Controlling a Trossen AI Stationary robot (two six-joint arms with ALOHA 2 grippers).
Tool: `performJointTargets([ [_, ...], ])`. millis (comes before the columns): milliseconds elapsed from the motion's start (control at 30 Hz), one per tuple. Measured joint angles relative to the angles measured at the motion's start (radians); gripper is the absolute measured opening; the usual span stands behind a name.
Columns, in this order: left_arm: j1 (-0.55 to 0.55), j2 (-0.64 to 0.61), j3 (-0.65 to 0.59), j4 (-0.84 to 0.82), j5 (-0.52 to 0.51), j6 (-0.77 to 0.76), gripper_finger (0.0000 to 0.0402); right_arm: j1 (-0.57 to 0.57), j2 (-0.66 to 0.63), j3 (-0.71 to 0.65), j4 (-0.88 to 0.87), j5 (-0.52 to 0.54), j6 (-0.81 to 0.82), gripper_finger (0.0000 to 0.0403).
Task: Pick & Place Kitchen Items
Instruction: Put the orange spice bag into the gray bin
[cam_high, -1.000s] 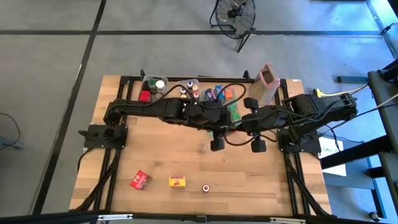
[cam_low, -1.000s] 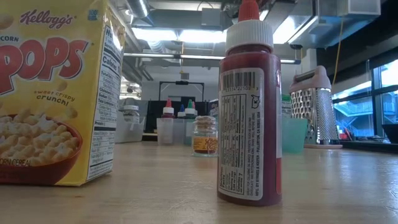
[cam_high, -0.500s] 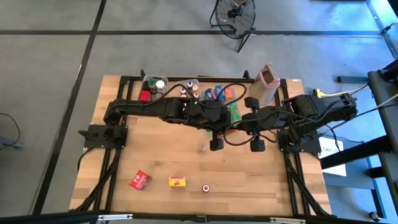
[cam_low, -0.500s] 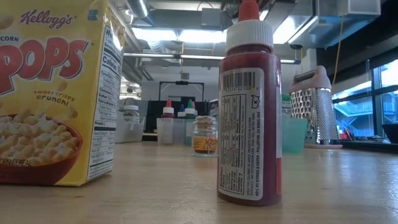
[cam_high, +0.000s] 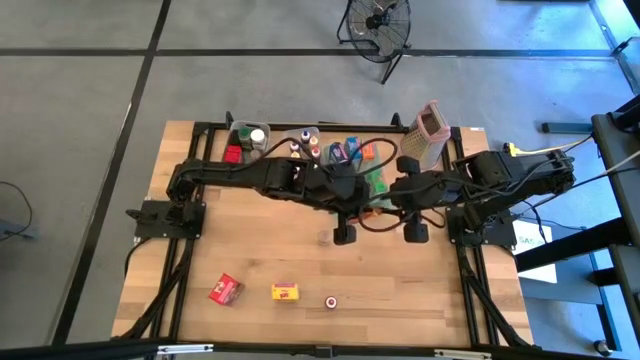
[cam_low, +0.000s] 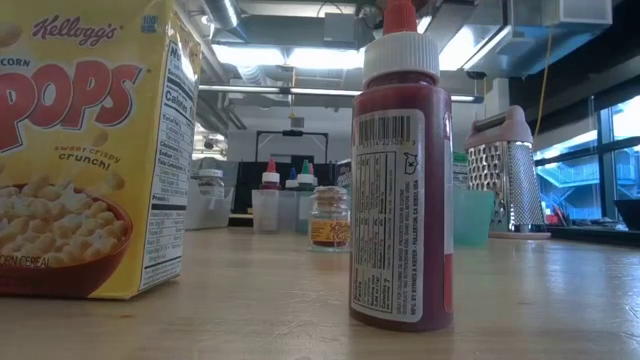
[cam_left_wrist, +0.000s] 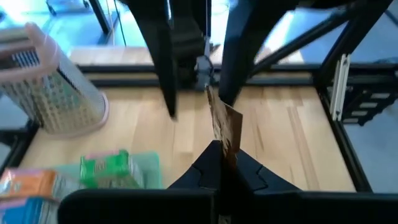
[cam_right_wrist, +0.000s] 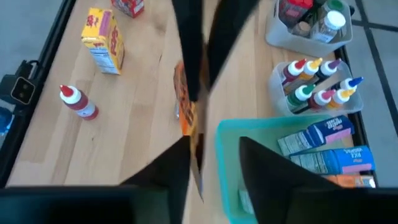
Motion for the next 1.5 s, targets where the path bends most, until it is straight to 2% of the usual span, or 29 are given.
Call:
performJointTargets([
  [200,-0.023,-0.006,0.000,-0.114,-0.056,-0.056,0.0002,-0.001,0.000,0.000,-0.153,0.116,0.151,0.0190],
  [400,-0.051,-0.072,0.000,-0.258,-0.148,-0.109,0.0002,0.008,-0.001,0.000,-0.273,0.124,0.276,0.0199],
  [600,-0.108,-0.233,-0.001,-0.443,-0.444,-0.260,0.0002,0.044,-0.014,0.000,-0.282,0.126,0.298,0.0199],
  [767,-0.185,-0.366,-0.087,-0.468,-0.765,-0.398,0.0001,0.072,-0.024,0.000,-0.277,0.126,0.298,0.0199],
  [900,-0.231,-0.467,-0.279,-0.499,-0.985,-0.595,0.0001,0.094,-0.031,0.000,-0.274,0.128,0.298,0.0199],
  [967,-0.252,-0.527,-0.409,-0.501,-1.056,-0.718,0.0001,0.108,-0.032,0.000,-0.272,0.148,0.298,0.0199],
  [1167,-0.310,-0.709,-0.812,-0.495,-1.243,-1.092,0.0001,0.142,-0.036,0.000,-0.222,0.294,0.263,0.0199],
  [1333,-0.326,-0.859,-1.086,-0.496,-1.324,-1.325,0.0001,0.136,-0.037,0.000,-0.124,0.343,0.150,0.0199],
  [1500,-0.327,-1.001,-1.310,-0.493,-1.376,-1.407,0.0001,0.094,-0.037,0.000,-0.051,0.351,0.079,0.0199],
])
